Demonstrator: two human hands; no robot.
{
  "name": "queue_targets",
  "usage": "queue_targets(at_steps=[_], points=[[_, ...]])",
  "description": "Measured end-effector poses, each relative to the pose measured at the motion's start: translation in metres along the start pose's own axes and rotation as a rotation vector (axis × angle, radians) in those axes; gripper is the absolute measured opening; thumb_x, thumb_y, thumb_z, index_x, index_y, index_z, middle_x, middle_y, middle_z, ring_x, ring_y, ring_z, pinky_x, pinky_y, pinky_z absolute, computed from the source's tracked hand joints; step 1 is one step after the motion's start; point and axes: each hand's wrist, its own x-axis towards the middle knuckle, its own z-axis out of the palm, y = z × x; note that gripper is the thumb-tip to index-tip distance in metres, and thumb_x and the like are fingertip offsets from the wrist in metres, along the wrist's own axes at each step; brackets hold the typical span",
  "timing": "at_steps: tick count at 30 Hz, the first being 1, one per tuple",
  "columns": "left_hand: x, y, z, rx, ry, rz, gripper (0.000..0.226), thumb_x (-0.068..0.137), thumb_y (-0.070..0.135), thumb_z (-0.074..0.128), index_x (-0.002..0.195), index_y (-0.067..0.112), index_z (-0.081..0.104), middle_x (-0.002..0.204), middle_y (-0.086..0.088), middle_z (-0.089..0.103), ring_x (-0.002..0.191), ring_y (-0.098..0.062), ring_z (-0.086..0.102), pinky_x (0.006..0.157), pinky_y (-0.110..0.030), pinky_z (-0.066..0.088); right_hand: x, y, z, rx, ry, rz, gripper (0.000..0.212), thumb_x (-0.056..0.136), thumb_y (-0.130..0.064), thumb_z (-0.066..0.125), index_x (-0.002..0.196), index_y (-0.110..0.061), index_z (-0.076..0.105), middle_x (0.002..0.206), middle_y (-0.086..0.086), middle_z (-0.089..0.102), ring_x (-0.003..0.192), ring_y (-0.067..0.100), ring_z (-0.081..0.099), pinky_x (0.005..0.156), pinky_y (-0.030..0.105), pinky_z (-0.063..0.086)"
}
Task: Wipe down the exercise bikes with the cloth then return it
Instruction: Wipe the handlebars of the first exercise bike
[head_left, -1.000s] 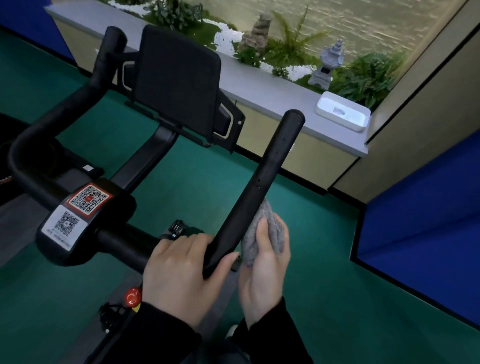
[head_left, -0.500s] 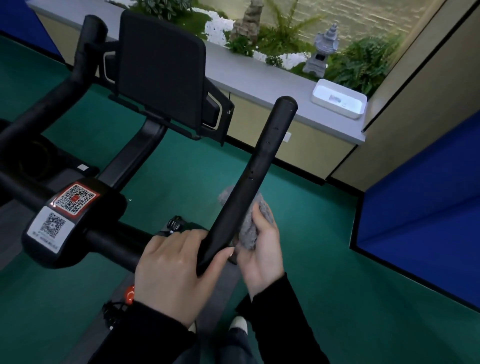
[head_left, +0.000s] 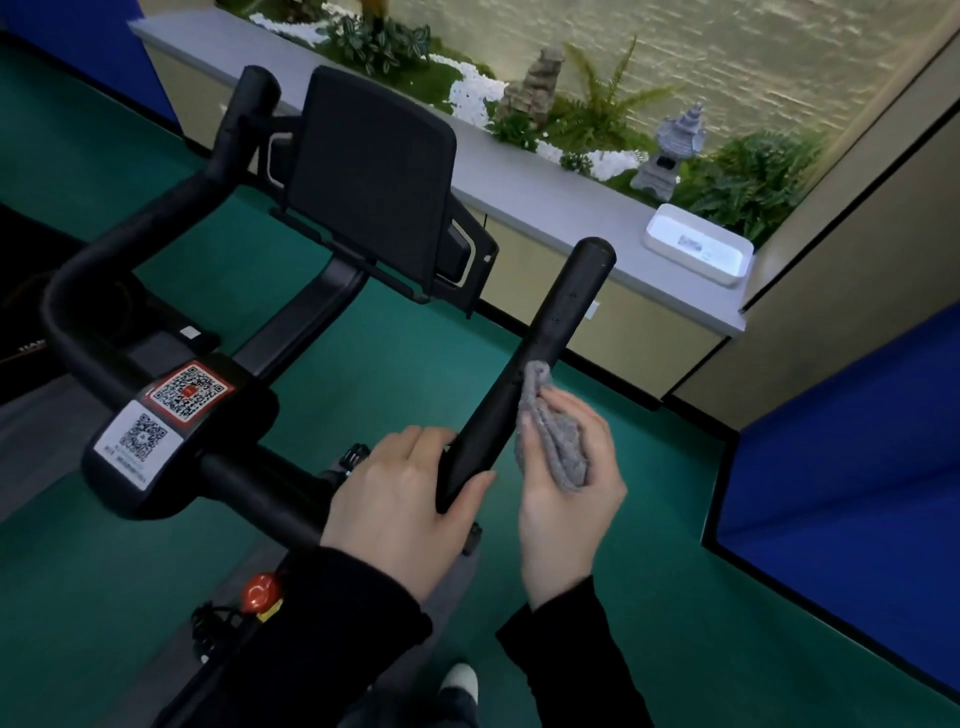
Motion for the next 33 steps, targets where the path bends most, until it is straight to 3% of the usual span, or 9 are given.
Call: queue_targets(at_steps=[4,8,10,13,17,22,25,30,33], points=[[0.0,-0.001,0.002,0.019,0.056,0.019,0.032,0.074,0.04,0.074,0.089,0.014,0.066,0.074,0.001,0.063,0.069,-0.025,0.063,0.055,-0.03,0.049,0.018,-0.002,-0.009,-0.329,-0.254,-0.367,0.033,0.072,0.014,0.073,0.098,-0.006,0.071,0.104,-0.001,0.068,0.103,0.022,0.057,0.093,0.024,0.044],[-0.001,-0.002,0.003,0.011,0.077,0.015,0.037,0.076,0.049,0.058,0.087,0.015,0.066,0.074,0.001,0.063,0.07,-0.026,0.062,0.057,-0.033,0.05,0.055,-0.013,-0.02,-0.557,-0.554,-0.614,0.034,0.071,0.015,0.067,0.1,-0.003,0.069,0.107,0.003,0.067,0.105,0.024,0.051,0.098,0.022,0.039],[-0.004,-0.003,0.003,0.001,0.075,0.005,0.043,0.079,0.053,0.049,0.088,0.015,0.066,0.075,0.001,0.063,0.072,-0.026,0.062,0.06,-0.034,0.05,0.075,-0.018,-0.019,-0.677,-0.597,-0.701,0.031,0.073,0.013,0.065,0.099,-0.002,0.069,0.106,0.006,0.067,0.105,0.024,0.048,0.098,0.021,0.037],[-0.005,-0.002,0.004,-0.003,0.075,-0.004,0.044,0.079,0.054,0.048,0.088,0.015,0.067,0.074,0.001,0.063,0.072,-0.025,0.061,0.061,-0.035,0.049,0.077,-0.023,-0.017,-0.694,-0.638,-0.693,0.03,0.073,0.014,0.065,0.098,-0.003,0.069,0.104,0.004,0.067,0.104,0.025,0.049,0.095,0.02,0.037],[-0.004,-0.001,0.004,-0.011,0.094,-0.024,0.032,0.075,0.045,0.07,0.084,0.015,0.067,0.072,0.001,0.063,0.07,-0.025,0.061,0.06,-0.033,0.048,0.07,-0.029,-0.015,-0.626,-0.802,-0.649,0.032,0.075,0.014,0.064,0.1,-0.006,0.068,0.104,0.002,0.067,0.102,0.026,0.052,0.091,0.026,0.043],[-0.004,-0.002,0.005,-0.037,0.092,-0.048,0.032,0.071,0.046,0.074,0.081,0.016,0.066,0.07,0.002,0.062,0.069,-0.025,0.061,0.059,-0.033,0.048,0.08,-0.042,-0.004,-0.795,-0.85,-0.654,0.026,0.077,0.011,0.062,0.097,-0.005,0.067,0.097,0.003,0.066,0.1,0.025,0.049,0.087,0.022,0.039],[-0.003,-0.002,0.006,-0.024,0.086,-0.046,0.032,0.072,0.048,0.071,0.079,0.018,0.065,0.068,0.002,0.061,0.068,-0.024,0.06,0.058,-0.031,0.046,0.086,-0.054,0.006,-0.895,-1.02,-0.644,0.02,0.078,0.006,0.062,0.094,-0.006,0.066,0.092,0.004,0.064,0.098,0.024,0.049,0.085,0.028,0.042],[-0.003,-0.002,0.005,-0.011,0.087,-0.039,0.032,0.069,0.047,0.073,0.076,0.017,0.064,0.065,0.001,0.058,0.065,-0.025,0.06,0.056,-0.031,0.045,0.101,-0.067,0.04,-1.016,-1.453,-0.551,0.015,0.083,-0.002,0.058,0.094,-0.01,0.065,0.093,0.004,0.065,0.096,0.024,0.051,0.087,0.033,0.041],[-0.004,-0.001,0.005,-0.014,0.084,-0.037,0.032,0.07,0.048,0.071,0.077,0.017,0.064,0.066,0.002,0.059,0.066,-0.024,0.06,0.056,-0.032,0.046,0.116,-0.07,0.043,-1.128,-1.479,-0.508,0.018,0.085,-0.001,0.051,0.097,-0.008,0.063,0.098,0.006,0.064,0.099,0.024,0.05,0.088,0.037,0.042]])
